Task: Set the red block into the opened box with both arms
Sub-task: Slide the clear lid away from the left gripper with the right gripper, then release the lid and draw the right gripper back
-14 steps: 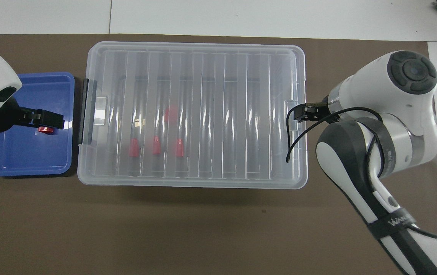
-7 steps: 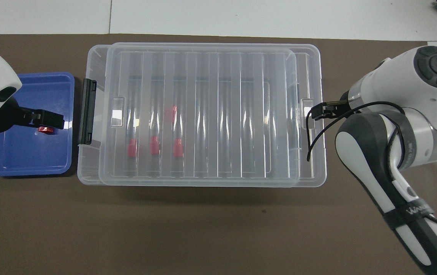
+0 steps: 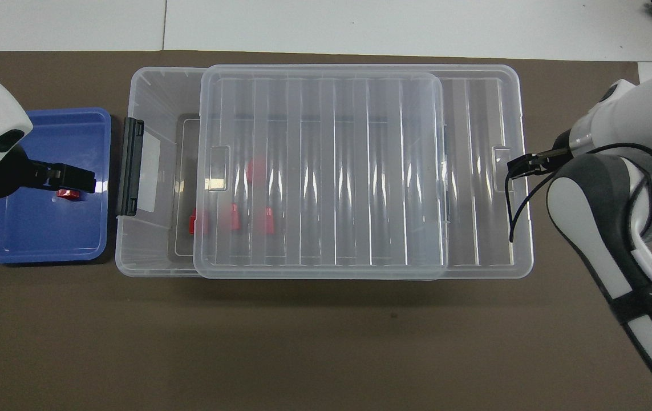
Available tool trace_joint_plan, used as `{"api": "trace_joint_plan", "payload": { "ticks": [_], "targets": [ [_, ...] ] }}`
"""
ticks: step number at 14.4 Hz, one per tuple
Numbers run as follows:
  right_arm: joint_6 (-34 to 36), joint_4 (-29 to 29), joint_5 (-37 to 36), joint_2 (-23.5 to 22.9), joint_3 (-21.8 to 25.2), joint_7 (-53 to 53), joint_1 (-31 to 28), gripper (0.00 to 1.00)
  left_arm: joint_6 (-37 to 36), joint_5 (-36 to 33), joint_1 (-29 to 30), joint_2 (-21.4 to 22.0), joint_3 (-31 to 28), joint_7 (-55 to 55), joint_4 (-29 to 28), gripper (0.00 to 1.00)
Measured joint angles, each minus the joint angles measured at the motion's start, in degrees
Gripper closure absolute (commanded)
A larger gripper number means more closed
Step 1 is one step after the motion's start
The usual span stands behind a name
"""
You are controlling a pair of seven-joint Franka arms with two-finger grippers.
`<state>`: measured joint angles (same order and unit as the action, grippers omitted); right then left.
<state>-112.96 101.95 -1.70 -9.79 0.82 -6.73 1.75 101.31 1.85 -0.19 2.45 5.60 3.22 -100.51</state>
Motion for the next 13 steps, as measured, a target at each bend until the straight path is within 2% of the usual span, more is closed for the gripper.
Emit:
{"api": "trace_joint_plan", "payload": {
  "ticks": [7, 13],
  "targets": [
    [0.02, -0.02, 0.0, 0.0, 6.79, -14.82, -0.31, 0.05, 0.0, 0.0, 0.0, 0.0, 0.0, 0.0, 0.0, 0.0],
    [0.1, -0.09, 0.0, 0.0, 8.04, -18.3, -0.5, 0.04, -0.13, 0.0, -0.03, 0.0, 0.24, -0.01, -0.03, 0.0]
  ]
}}
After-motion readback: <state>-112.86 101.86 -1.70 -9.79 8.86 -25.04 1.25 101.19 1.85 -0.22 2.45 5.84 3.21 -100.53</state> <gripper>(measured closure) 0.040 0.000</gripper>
